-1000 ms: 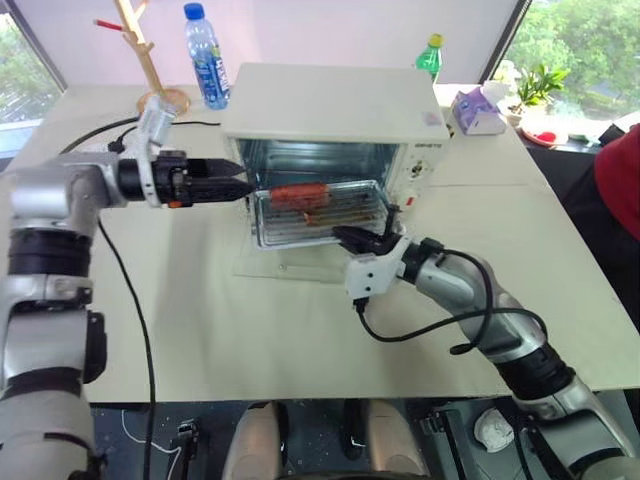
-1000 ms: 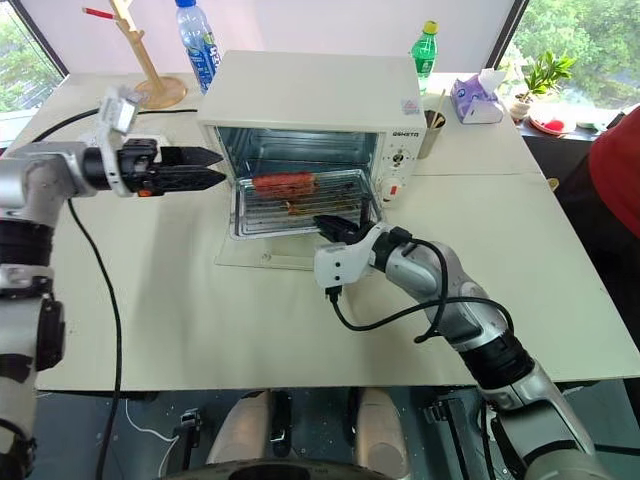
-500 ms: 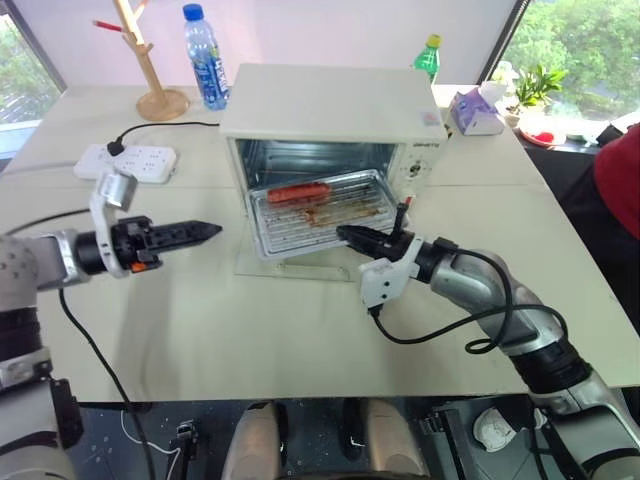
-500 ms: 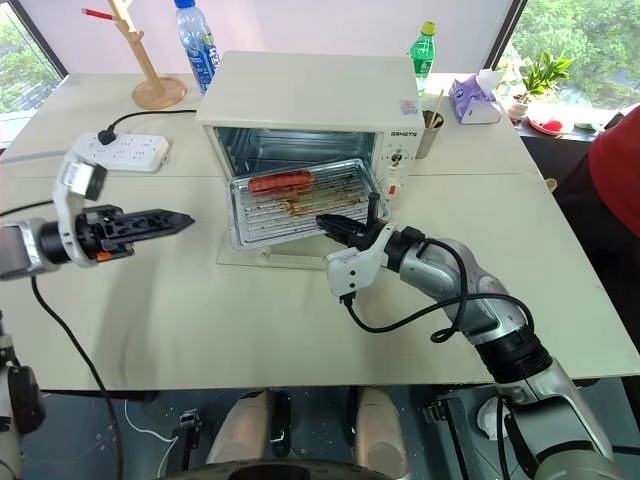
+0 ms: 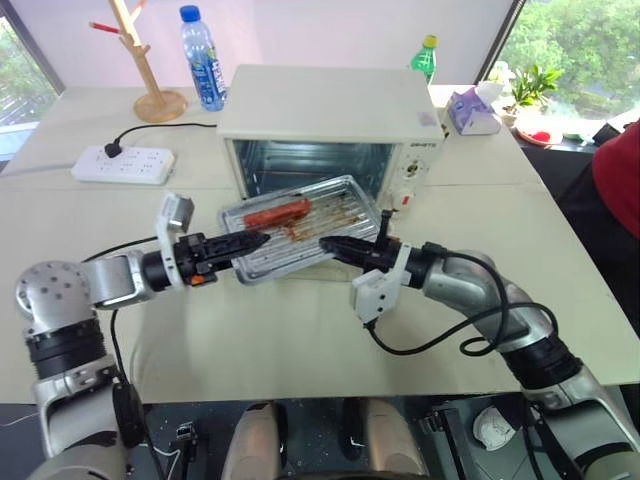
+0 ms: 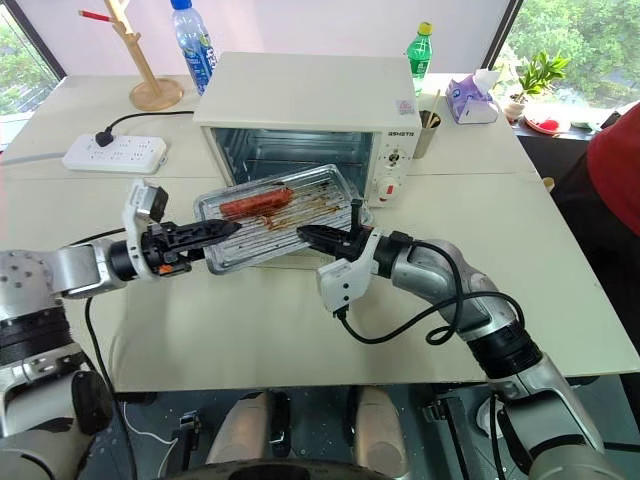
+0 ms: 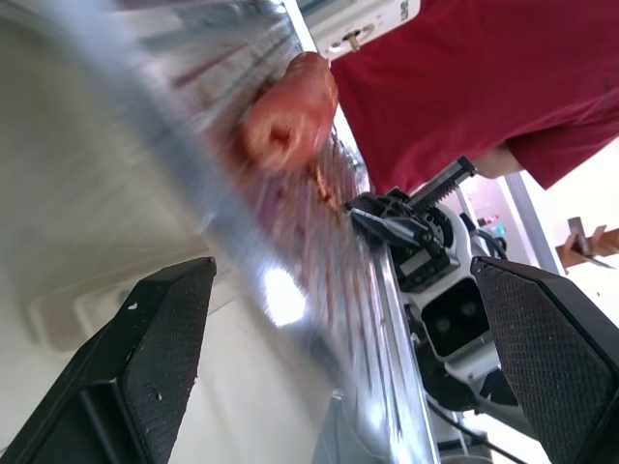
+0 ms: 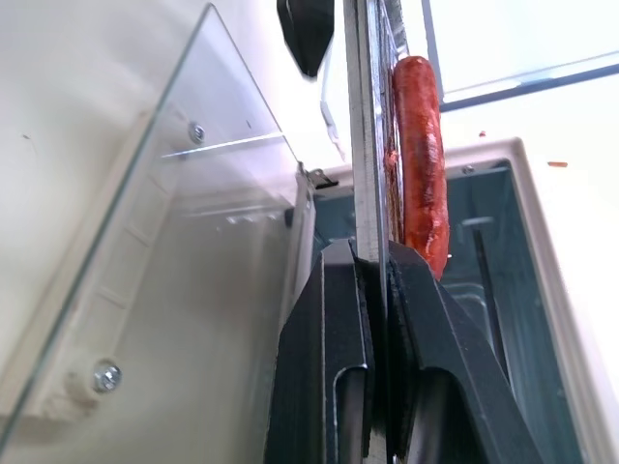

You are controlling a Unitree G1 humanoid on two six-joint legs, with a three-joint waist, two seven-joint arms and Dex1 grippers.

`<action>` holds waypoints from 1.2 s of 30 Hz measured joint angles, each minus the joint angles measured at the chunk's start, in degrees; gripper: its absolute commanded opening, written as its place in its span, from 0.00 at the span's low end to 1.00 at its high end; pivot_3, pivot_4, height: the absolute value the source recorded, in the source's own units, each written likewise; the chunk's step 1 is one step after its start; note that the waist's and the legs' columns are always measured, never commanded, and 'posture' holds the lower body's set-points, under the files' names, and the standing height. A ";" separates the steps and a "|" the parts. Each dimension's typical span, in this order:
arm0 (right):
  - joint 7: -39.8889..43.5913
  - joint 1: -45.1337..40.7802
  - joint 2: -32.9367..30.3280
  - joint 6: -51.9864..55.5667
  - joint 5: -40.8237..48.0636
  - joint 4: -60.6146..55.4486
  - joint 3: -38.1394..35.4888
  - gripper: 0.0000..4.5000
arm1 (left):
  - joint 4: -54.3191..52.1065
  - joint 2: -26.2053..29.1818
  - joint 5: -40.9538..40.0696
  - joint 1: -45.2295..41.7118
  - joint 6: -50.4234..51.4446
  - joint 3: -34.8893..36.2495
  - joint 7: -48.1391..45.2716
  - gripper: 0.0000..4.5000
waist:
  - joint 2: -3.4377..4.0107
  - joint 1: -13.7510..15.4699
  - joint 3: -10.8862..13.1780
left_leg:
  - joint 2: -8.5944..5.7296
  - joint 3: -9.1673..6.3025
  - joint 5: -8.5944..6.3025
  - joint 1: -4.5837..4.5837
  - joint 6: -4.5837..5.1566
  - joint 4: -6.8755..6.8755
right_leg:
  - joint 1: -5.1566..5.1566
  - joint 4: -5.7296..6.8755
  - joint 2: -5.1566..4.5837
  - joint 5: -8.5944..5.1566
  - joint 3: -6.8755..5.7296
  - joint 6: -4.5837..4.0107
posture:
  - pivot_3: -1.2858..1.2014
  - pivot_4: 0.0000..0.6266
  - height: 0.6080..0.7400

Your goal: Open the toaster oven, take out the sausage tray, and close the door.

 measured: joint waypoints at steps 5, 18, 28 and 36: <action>0.26 -0.16 0.32 0.33 -0.02 0.31 0.17 0.01 | 1.47 -3.31 -5.11 -1.28 -0.04 1.05 8.96 1.00 | 0.00 -0.01 0.00 | -0.01 0.01 0.03 0.04 -0.05 0.00 | 0.04 0.00 0.00 0.00 0.00 0.00 | 0.52 0.24 0.87; -0.11 -1.03 0.01 0.56 -0.63 0.64 0.09 0.00 | 3.31 0.11 -25.80 3.76 -7.18 -4.28 24.31 0.01 | 0.00 0.02 0.00 | -0.01 -0.01 0.06 0.06 -0.12 0.00 | 0.06 0.00 -0.03 0.00 0.00 -0.01 | 0.52 0.24 0.87; 0.33 -1.16 -0.86 -0.34 -0.72 0.61 -0.01 0.00 | 1.79 3.79 -38.70 9.16 -17.49 -12.49 30.16 0.01 | 0.00 0.10 0.00 | -0.09 -0.01 0.06 0.09 -0.11 0.00 | 0.12 -0.02 -0.08 0.00 -0.02 -0.01 | 0.52 0.24 0.87; 6.57 2.14 -5.21 1.58 4.37 -2.16 -0.40 0.44 | 1.27 2.95 -38.79 11.89 -20.23 -12.38 30.75 0.00 | 0.00 0.12 0.00 | -0.09 -0.02 -0.01 0.09 0.01 -0.01 | 0.14 -0.05 -0.06 0.00 -0.04 -0.01 | 0.52 0.24 0.87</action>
